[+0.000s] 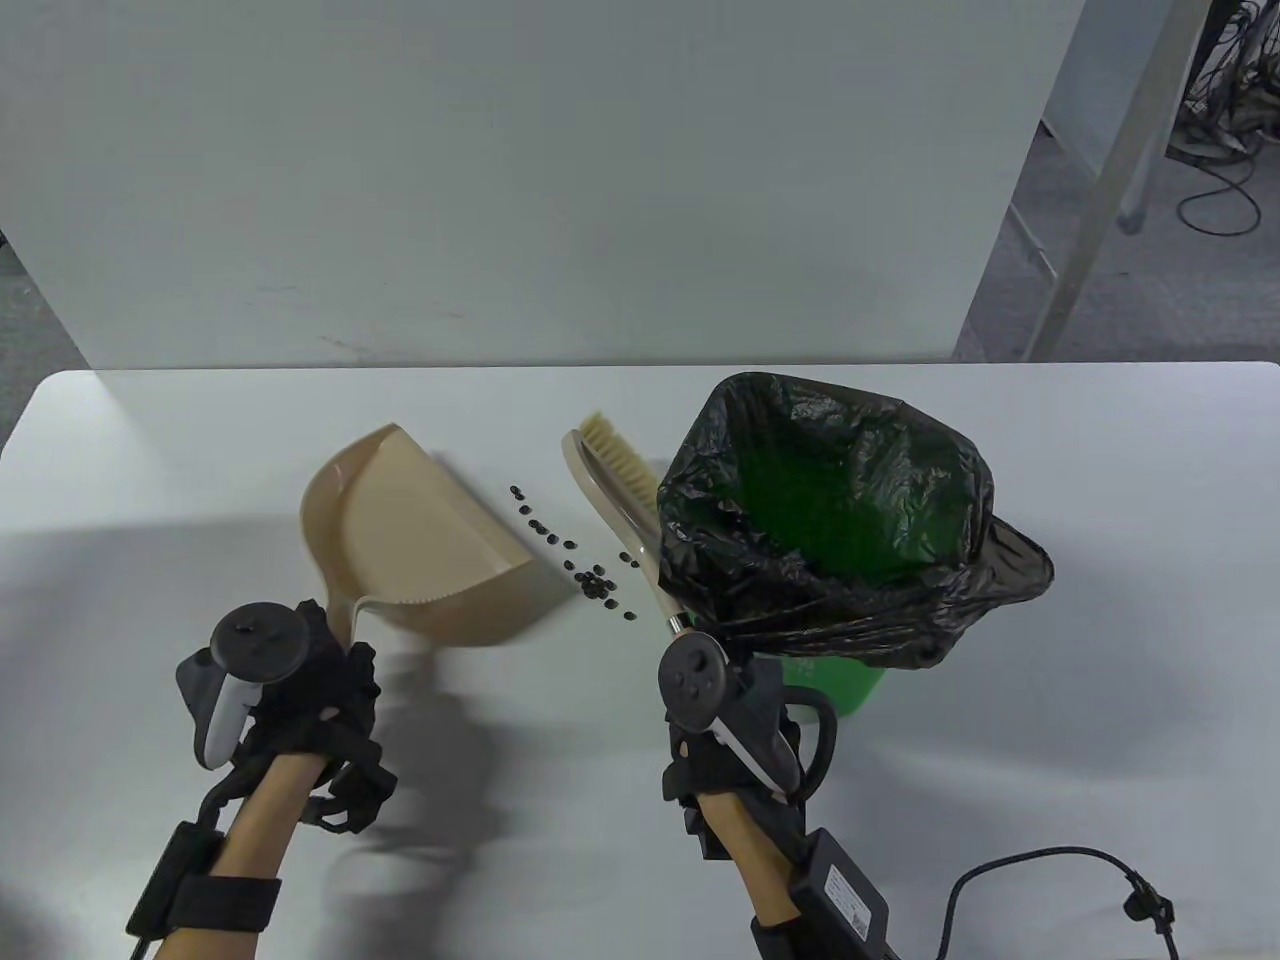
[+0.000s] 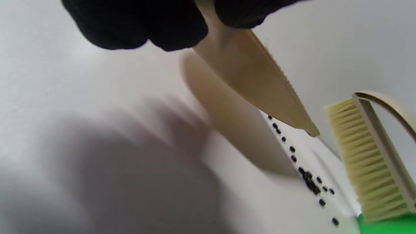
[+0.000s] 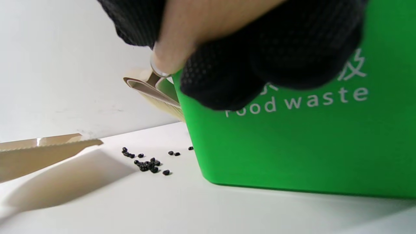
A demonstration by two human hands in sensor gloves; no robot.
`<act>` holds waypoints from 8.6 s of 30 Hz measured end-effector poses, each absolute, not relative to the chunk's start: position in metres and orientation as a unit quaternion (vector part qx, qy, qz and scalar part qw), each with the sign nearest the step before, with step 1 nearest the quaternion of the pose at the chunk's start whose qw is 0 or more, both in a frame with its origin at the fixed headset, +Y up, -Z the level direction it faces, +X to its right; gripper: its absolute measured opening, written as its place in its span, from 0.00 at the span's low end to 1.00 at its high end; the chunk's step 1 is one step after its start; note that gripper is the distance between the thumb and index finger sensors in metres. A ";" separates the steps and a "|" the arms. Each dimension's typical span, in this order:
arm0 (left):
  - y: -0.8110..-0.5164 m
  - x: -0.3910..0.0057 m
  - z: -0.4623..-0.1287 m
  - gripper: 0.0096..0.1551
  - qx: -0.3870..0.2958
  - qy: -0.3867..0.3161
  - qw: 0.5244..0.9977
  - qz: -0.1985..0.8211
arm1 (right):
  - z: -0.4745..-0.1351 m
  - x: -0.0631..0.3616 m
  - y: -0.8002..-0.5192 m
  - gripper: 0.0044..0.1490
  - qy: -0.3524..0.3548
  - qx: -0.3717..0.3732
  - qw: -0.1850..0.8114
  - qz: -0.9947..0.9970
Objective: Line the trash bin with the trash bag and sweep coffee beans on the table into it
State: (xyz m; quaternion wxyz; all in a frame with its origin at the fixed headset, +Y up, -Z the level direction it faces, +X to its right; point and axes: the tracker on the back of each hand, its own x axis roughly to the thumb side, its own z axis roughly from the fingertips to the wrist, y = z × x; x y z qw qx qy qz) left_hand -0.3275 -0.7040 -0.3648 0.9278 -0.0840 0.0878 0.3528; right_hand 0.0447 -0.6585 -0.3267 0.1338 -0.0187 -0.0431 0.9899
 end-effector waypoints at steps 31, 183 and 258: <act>-0.702 -0.332 -0.368 0.47 -0.142 0.090 0.955 0.243 | -0.313 0.038 -0.628 0.34 -0.017 0.119 0.170 0.978; -0.686 -0.326 -0.357 0.47 -0.076 0.029 0.890 0.449 | -0.340 0.032 -0.667 0.35 -0.021 0.090 0.310 0.946; -0.621 -0.288 -0.336 0.46 0.151 0.001 0.903 0.403 | -0.336 0.034 -0.693 0.38 -0.046 0.098 0.179 0.978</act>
